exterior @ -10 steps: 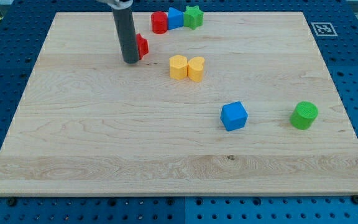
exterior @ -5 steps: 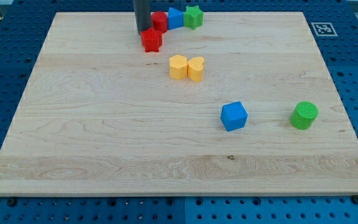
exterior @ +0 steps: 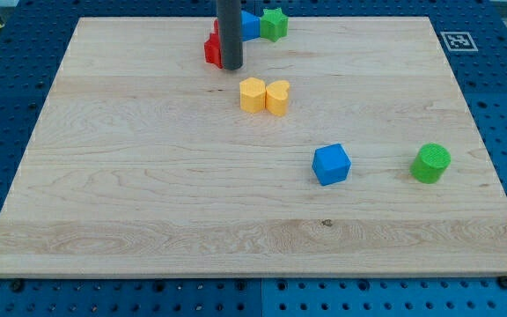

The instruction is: Move the red star to the bottom left of the red circle

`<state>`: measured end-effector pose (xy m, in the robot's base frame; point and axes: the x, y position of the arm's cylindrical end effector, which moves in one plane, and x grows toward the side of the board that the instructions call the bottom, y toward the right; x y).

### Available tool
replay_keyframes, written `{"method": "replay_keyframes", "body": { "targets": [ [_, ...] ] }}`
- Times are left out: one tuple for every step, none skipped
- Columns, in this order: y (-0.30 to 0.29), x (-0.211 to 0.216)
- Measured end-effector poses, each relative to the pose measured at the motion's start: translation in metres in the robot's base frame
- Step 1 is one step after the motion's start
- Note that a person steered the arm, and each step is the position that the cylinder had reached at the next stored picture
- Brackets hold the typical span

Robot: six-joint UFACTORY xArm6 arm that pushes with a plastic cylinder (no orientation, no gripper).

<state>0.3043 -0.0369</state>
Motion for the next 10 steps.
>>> {"method": "replay_keyframes", "body": {
  "targets": [
    [0.000, 0.000],
    [0.000, 0.000],
    [-0.001, 0.000],
    [-0.012, 0.000],
    [-0.021, 0.000],
    [-0.023, -0.001],
    [-0.023, -0.008],
    [-0.023, -0.011],
    [-0.023, -0.017],
    [-0.022, -0.020]
  ]
}}
